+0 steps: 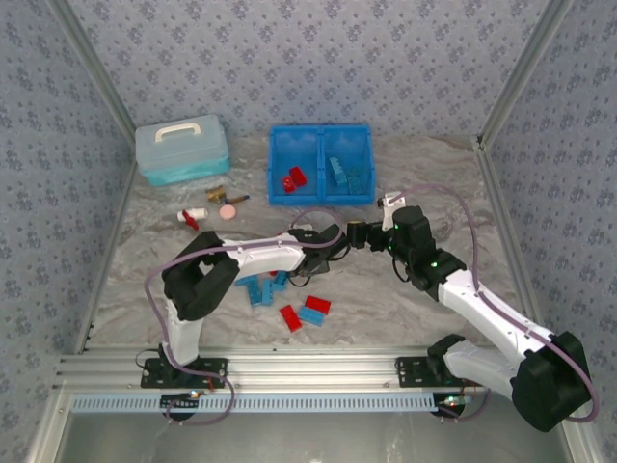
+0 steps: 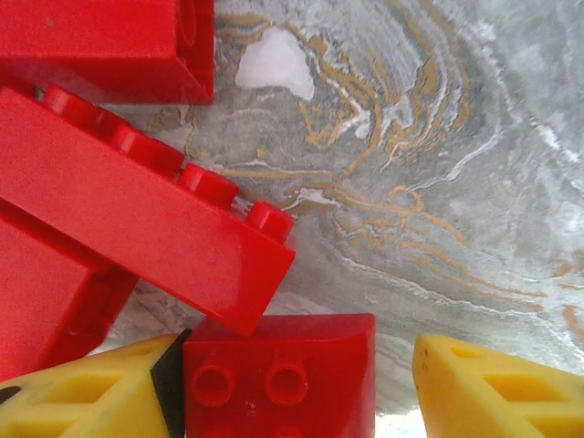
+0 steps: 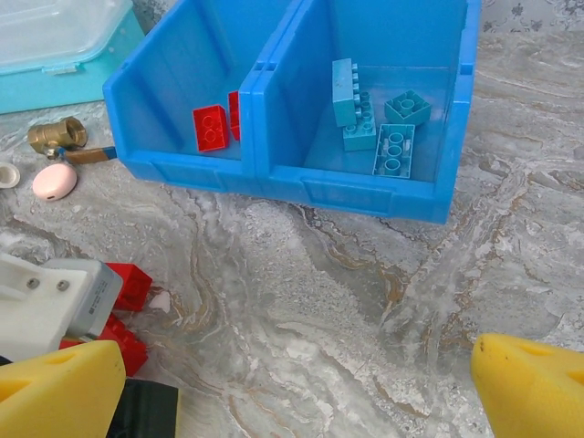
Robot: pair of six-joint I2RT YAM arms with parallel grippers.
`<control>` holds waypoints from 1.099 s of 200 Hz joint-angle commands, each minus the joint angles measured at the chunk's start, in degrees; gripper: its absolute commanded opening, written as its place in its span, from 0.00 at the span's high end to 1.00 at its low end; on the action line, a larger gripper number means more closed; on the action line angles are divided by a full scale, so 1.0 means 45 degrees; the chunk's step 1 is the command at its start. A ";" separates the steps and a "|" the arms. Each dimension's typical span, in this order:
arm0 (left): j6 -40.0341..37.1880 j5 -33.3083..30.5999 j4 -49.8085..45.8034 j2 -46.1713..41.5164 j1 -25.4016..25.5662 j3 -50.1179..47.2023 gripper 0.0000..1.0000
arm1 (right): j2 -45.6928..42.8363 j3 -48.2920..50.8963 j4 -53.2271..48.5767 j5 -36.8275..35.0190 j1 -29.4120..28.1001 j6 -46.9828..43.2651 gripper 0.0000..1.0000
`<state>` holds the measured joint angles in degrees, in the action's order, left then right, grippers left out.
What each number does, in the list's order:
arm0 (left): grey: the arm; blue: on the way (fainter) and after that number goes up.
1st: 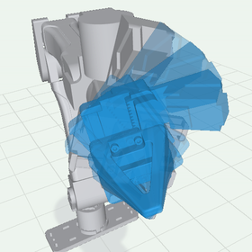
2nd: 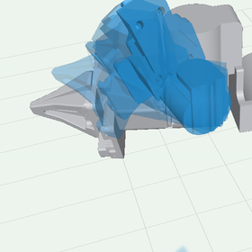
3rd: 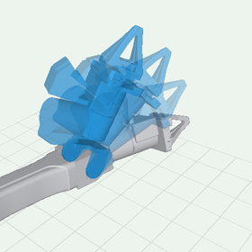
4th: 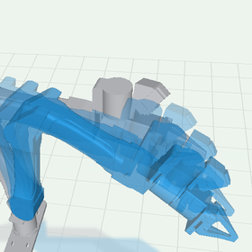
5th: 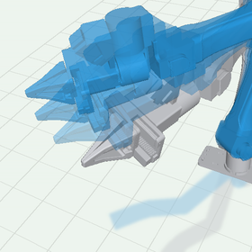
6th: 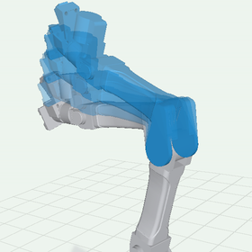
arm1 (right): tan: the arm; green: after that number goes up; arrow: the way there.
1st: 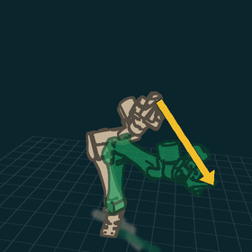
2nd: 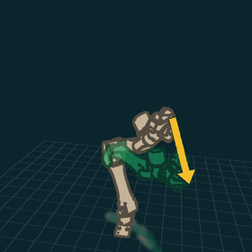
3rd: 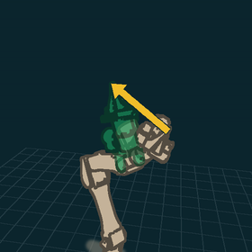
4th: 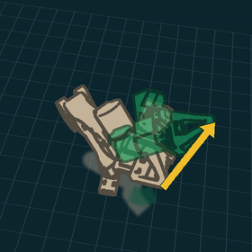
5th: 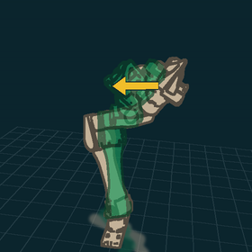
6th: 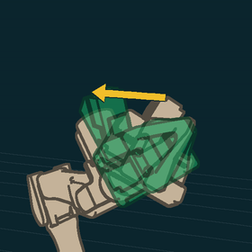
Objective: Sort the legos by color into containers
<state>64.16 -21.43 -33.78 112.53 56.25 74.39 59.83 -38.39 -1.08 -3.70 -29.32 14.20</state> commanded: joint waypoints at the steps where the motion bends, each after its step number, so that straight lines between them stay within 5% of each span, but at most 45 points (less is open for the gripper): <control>1: 0.0184 0.0289 0.0029 0.0527 0.0000 0.0068 0.35 | -0.0103 0.0035 0.0067 0.0288 -0.0139 0.0175 0.00; 83: -0.0331 -0.0068 -0.0667 -0.0269 0.0039 0.0888 0.60 | -0.0386 0.0081 -0.0033 0.0011 -0.0200 0.0235 0.00; 138: -0.2460 -0.1860 -0.1578 -0.1098 -0.0456 0.3378 0.60 | -0.0644 0.0094 -0.0148 -0.0085 -0.0213 0.0205 0.00; 220: -0.5851 -0.2743 -0.1257 0.1185 -0.3464 0.9012 0.59 | -0.0920 0.0106 -0.0228 -0.0151 -0.0239 0.0188 0.00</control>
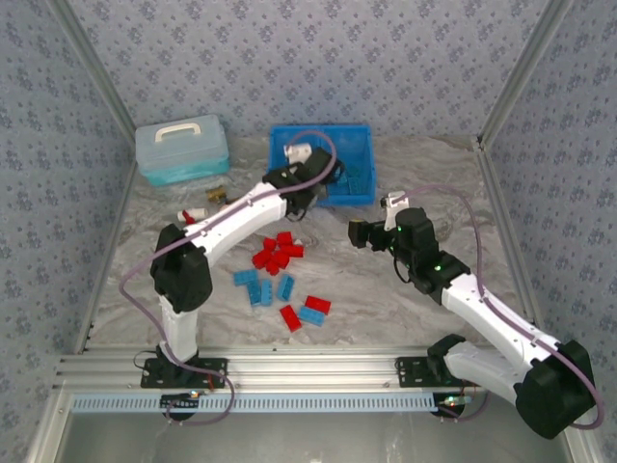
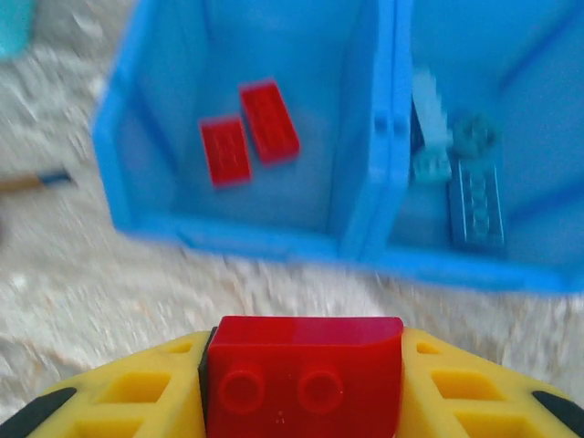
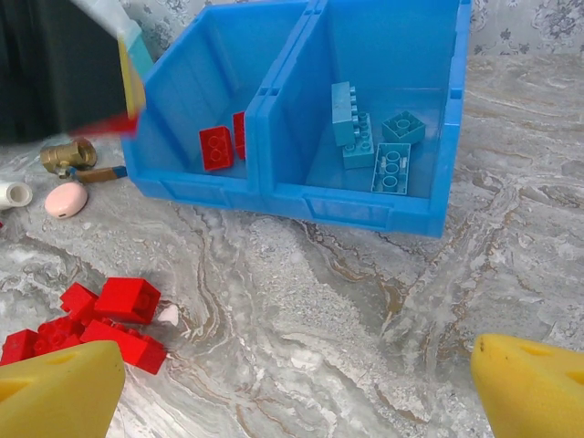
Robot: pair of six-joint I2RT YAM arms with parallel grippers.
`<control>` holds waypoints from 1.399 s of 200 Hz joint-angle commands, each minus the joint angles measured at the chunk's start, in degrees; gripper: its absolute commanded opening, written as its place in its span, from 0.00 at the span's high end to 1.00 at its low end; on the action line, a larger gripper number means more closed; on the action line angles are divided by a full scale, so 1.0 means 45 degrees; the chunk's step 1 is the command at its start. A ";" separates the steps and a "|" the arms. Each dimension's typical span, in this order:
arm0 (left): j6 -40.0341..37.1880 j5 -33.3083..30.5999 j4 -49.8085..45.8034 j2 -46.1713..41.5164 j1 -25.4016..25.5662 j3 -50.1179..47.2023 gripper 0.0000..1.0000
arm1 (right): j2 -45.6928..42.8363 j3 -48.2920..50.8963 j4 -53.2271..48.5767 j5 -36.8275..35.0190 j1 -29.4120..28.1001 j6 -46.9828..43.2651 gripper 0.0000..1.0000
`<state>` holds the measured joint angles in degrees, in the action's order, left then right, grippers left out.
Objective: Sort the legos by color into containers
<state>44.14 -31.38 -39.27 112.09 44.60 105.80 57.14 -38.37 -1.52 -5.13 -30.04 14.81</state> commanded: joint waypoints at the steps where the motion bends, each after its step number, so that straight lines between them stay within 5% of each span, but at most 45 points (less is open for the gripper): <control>1: -0.1426 -0.0530 -0.0060 0.1350 -0.0920 0.2151 0.59 | -0.0329 0.0105 -0.0131 0.0164 -0.0080 0.0051 0.00; 80: -0.2314 0.2118 -0.0977 0.6987 -0.2809 0.9588 0.50 | -0.0401 0.0110 -0.0151 0.0061 -0.0121 0.0010 0.00; 127: -0.2464 0.2438 -0.0565 0.6918 -0.2807 0.9751 0.36 | -0.0312 0.0138 -0.0089 0.0046 -0.0119 0.0010 0.00; 167: -0.2440 0.2853 -0.1396 0.5384 -0.2608 0.9601 0.34 | -0.0255 0.0129 -0.0053 0.0087 -0.0125 0.0018 0.00; 188: -0.2659 0.2515 -0.1692 0.3373 -0.1938 0.7531 0.34 | -0.0232 0.0128 -0.0066 0.0025 -0.0133 -0.0009 0.00; 228: -0.2780 0.2008 0.0858 -0.1993 -0.0154 -0.0919 0.34 | -0.0256 0.0090 -0.0131 0.0130 -0.0134 0.0030 0.00; 280: -0.1611 0.1460 0.0626 -0.5490 0.1716 -0.7603 0.34 | -0.0102 -0.0002 -0.0202 0.0277 -0.0134 0.0088 0.00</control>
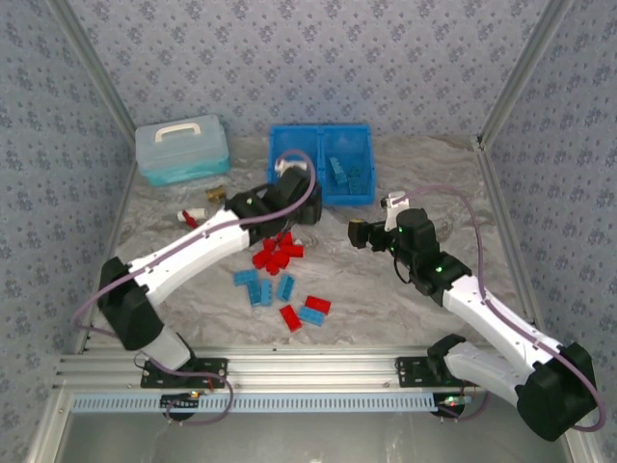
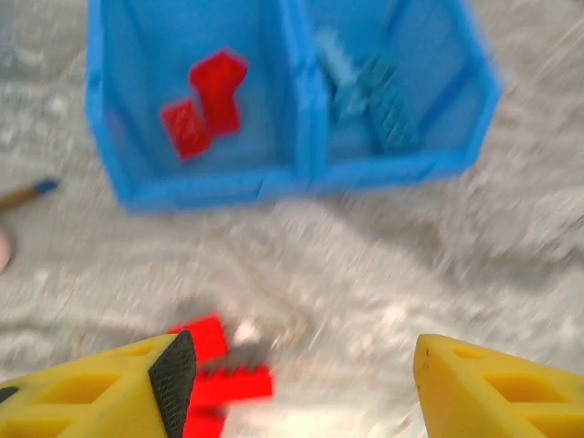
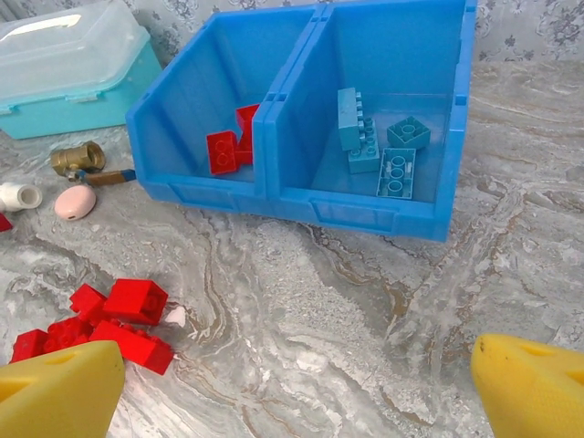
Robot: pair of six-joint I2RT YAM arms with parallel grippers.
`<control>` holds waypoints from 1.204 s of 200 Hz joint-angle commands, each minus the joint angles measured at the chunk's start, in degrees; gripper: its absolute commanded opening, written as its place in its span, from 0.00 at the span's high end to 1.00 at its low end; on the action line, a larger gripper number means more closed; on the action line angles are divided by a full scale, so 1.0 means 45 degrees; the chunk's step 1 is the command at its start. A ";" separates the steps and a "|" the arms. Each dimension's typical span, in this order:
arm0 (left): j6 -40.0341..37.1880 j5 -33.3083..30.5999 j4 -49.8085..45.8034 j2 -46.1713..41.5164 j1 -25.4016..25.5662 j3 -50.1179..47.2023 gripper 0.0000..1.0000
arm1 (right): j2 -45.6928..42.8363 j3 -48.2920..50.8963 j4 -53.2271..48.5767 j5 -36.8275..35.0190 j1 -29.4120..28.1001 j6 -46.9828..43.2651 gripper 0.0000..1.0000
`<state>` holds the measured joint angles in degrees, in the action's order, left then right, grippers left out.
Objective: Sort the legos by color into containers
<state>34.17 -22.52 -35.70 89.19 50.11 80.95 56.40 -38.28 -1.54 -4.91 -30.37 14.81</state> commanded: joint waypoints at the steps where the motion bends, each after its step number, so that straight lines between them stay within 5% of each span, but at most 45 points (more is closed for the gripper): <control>1: 0.0626 -0.0514 -0.0198 -0.0412 0.0518 -0.2134 0.34 | 0.0064 -0.0024 -0.0191 0.0229 -0.0074 0.0088 0.00; 56: 0.2002 -0.0089 -0.2284 0.0508 0.1653 -0.3415 0.33 | 0.0202 -0.0042 -0.0170 0.0263 -0.0084 0.0078 0.00; 92: 0.2068 0.1249 -0.1621 0.1565 0.1784 -0.3842 0.27 | 0.0240 -0.0002 -0.0146 0.0176 -0.0082 0.0087 0.00; 124: 0.2460 0.0974 -0.1675 0.2438 0.1946 -0.3988 0.27 | 0.0298 -0.0017 -0.0127 0.0234 -0.0104 0.0088 0.00; 203: 0.2770 0.1047 -0.0067 0.2085 0.1971 -0.4688 0.64 | 0.0310 0.0004 -0.0092 0.0227 -0.0110 0.0143 0.00; 241: 0.2135 0.0474 0.0371 0.0642 0.1791 -0.3873 0.70 | 0.0081 0.0005 -0.0243 -0.0106 -0.0116 0.0185 0.00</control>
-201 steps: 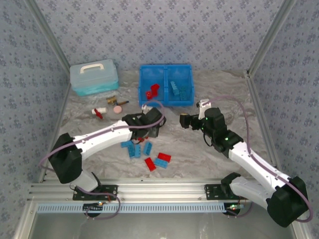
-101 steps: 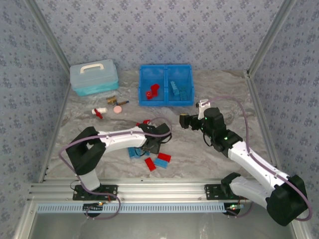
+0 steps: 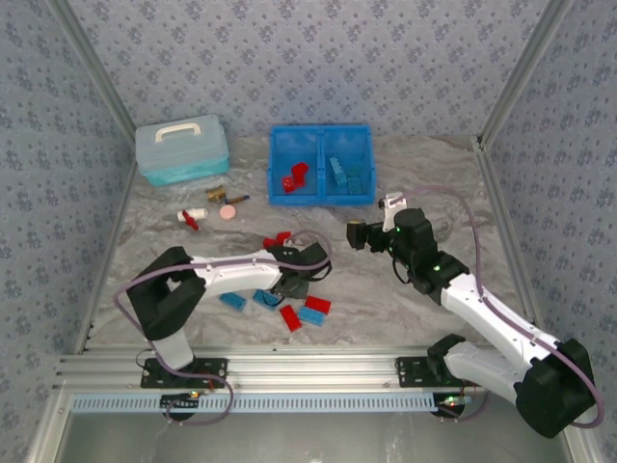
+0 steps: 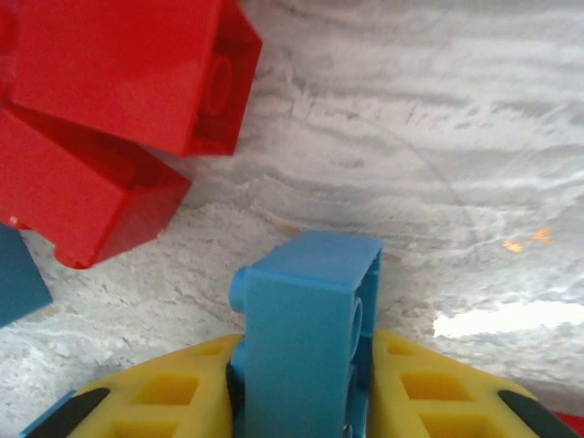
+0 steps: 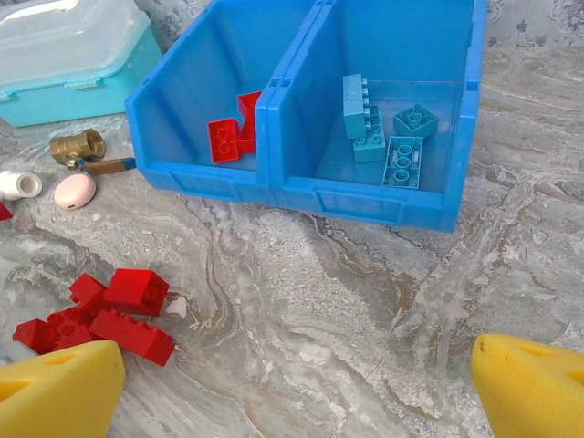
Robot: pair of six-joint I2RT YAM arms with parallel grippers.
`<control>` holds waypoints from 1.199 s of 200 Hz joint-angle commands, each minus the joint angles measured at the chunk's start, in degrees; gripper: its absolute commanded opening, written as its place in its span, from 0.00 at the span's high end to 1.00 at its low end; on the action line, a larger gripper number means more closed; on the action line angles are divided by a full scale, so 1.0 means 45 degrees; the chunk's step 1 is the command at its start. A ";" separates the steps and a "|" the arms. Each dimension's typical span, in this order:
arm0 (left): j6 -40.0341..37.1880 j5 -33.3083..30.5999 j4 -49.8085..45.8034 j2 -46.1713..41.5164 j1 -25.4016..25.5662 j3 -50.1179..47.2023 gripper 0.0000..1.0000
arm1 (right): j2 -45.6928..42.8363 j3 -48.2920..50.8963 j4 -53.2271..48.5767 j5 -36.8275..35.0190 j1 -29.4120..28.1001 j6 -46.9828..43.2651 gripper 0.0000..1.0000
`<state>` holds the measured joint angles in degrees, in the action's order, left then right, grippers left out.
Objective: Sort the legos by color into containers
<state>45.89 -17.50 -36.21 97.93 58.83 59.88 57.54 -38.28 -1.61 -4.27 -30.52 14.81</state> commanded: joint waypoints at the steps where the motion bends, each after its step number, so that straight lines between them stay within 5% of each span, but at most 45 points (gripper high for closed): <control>1: -0.0509 -0.0663 0.0514 -0.1336 -0.0164 0.0861 0.70 | -0.0190 0.0008 -0.0219 -0.0254 -0.0077 0.0195 0.00; 50: -0.2448 -0.0196 0.2375 -0.0338 -0.1552 0.4566 0.70 | -0.1111 0.0527 -0.0129 -0.1818 0.0062 0.0884 0.00; 142: -0.3653 -0.0015 0.0721 0.9227 -0.3491 1.8057 0.72 | -0.1831 0.1027 0.0111 -0.1966 0.0630 0.1309 0.00; 169: -0.3609 0.0913 0.0672 1.1235 -0.3780 2.0511 0.63 | -0.1828 0.1036 0.0143 -0.1883 0.0670 0.1318 0.00; 240: -0.4079 0.2088 -0.0450 0.9244 -0.3698 2.1113 0.38 | -0.1658 0.1500 0.0996 -0.1705 0.0689 0.1015 0.00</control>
<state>29.58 -11.44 -34.54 148.46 41.71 152.11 50.15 -33.10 -0.21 -12.34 -27.77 19.97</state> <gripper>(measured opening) 0.605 0.999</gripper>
